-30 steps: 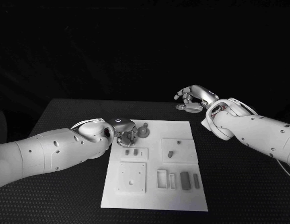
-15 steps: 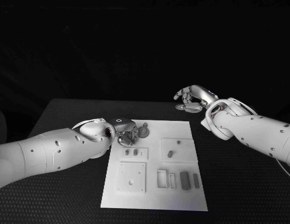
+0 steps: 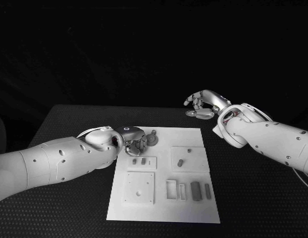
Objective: Assemble the parts on the task board
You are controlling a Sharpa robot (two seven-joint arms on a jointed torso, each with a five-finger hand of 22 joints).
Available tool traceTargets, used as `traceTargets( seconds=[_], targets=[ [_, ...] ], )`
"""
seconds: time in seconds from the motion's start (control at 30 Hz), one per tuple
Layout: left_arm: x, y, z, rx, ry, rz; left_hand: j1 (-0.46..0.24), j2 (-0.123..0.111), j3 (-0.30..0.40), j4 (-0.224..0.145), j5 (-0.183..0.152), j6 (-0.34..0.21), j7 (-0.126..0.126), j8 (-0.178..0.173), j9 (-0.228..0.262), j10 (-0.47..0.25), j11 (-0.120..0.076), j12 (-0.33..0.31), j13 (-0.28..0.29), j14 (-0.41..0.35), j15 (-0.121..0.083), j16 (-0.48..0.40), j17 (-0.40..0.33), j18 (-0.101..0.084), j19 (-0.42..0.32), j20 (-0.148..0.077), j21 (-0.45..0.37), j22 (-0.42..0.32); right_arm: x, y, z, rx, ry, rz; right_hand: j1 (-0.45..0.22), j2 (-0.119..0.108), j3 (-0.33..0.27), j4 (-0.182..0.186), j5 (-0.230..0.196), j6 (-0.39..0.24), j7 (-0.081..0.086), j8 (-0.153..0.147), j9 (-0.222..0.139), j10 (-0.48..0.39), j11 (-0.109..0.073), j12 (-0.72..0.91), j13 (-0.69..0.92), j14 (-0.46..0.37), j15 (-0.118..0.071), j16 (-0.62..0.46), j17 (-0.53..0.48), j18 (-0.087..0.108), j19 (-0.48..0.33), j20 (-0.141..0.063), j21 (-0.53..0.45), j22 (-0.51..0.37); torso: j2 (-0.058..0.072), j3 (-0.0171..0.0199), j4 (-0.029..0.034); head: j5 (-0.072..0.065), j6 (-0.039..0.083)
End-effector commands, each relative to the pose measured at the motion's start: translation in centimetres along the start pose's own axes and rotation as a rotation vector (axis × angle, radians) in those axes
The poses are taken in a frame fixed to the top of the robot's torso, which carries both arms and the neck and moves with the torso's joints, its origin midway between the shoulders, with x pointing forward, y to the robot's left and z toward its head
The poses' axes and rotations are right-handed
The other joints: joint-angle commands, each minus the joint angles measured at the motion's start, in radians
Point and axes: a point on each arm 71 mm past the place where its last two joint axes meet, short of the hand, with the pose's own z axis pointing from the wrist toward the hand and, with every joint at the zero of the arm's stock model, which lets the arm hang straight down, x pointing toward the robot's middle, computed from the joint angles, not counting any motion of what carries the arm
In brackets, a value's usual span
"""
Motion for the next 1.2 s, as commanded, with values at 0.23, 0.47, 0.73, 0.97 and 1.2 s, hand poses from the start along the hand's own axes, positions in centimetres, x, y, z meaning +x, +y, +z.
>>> traceTargets(
  seconds=[0.23, 0.47, 0.73, 0.97, 1.2],
  targets=[
    [0.73, 0.14, -0.01, -0.018, 0.064, -0.003, -0.004, 0.009, 0.007, -0.002, 0.003, 0.004, 0.003, 0.002, 0.002, 0.006, -0.002, -0.001, -0.001, 0.004, -0.004, -0.007, 0.002, -0.015, 0.006, -0.013, 0.006, 0.019, 0.05, 0.03, -0.02, -0.005, 0.014, -0.003, 0.000, 0.007, 0.006, 0.000, 0.002, 0.002, 0.009, 0.004, -0.002, 0.000, -0.004, 0.003, -0.001, 0.000, -0.006, -0.001, -0.002, 0.006, -0.005, 0.002, -0.007, 0.001, 0.000, -0.0006, 0.0008, 0.000, 0.001],
    [0.79, 0.38, -0.13, -0.032, 0.071, -0.003, -0.005, 0.009, 0.007, -0.003, 0.002, 0.005, 0.003, 0.002, 0.002, 0.007, -0.003, -0.001, 0.000, 0.005, -0.004, -0.007, 0.004, -0.015, 0.006, -0.013, 0.006, 0.019, 0.03, -0.02, -0.03, -0.004, 0.014, -0.003, 0.000, 0.007, 0.006, 0.000, 0.002, 0.002, 0.009, 0.004, -0.002, 0.000, -0.004, 0.003, -0.002, 0.000, -0.006, -0.001, -0.002, 0.006, -0.005, 0.002, -0.007, 0.002, 0.000, -0.0015, 0.0002, 0.000, 0.000],
    [0.74, 0.53, -0.16, -0.037, 0.063, -0.016, -0.008, 0.007, 0.004, -0.002, 0.000, 0.005, 0.004, -0.001, 0.005, 0.021, -0.008, 0.002, 0.003, 0.019, -0.011, 0.001, 0.014, -0.015, 0.010, -0.015, 0.008, 0.019, 0.04, 0.01, -0.03, -0.004, 0.014, -0.003, 0.000, 0.007, 0.006, 0.000, 0.002, 0.002, 0.009, 0.004, -0.003, 0.000, -0.004, 0.004, -0.002, 0.000, -0.006, -0.001, -0.002, 0.006, -0.005, 0.002, -0.007, 0.002, -0.001, -0.0020, 0.0013, -0.001, 0.000],
    [0.62, 0.43, -0.18, -0.027, 0.046, -0.049, -0.007, 0.002, 0.005, -0.003, -0.001, -0.017, 0.013, -0.017, 0.001, 0.030, -0.012, 0.003, 0.006, 0.018, -0.012, 0.001, 0.019, -0.015, 0.011, -0.017, 0.008, 0.019, 0.03, -0.06, -0.02, -0.003, 0.014, -0.004, 0.000, 0.007, 0.006, 0.000, 0.001, 0.002, 0.009, 0.004, -0.003, 0.000, -0.004, 0.004, -0.002, 0.000, -0.006, -0.001, -0.002, 0.006, -0.005, 0.002, -0.007, 0.002, 0.000, -0.0020, -0.0001, -0.001, -0.002],
    [0.45, 0.60, -0.24, -0.030, 0.022, -0.068, -0.005, -0.012, 0.004, -0.002, -0.004, -0.072, 0.027, -0.052, -0.012, 0.038, -0.015, 0.002, 0.009, 0.015, -0.010, -0.001, 0.025, -0.015, 0.011, -0.016, 0.009, 0.020, 0.04, -0.06, -0.01, -0.002, 0.016, -0.004, -0.001, 0.007, 0.006, 0.000, 0.001, 0.002, 0.009, 0.004, -0.003, -0.001, -0.004, 0.004, -0.002, 0.000, -0.006, -0.001, -0.002, 0.006, -0.005, 0.002, -0.007, 0.002, 0.000, -0.0009, 0.0006, -0.002, 0.000]
  ],
)
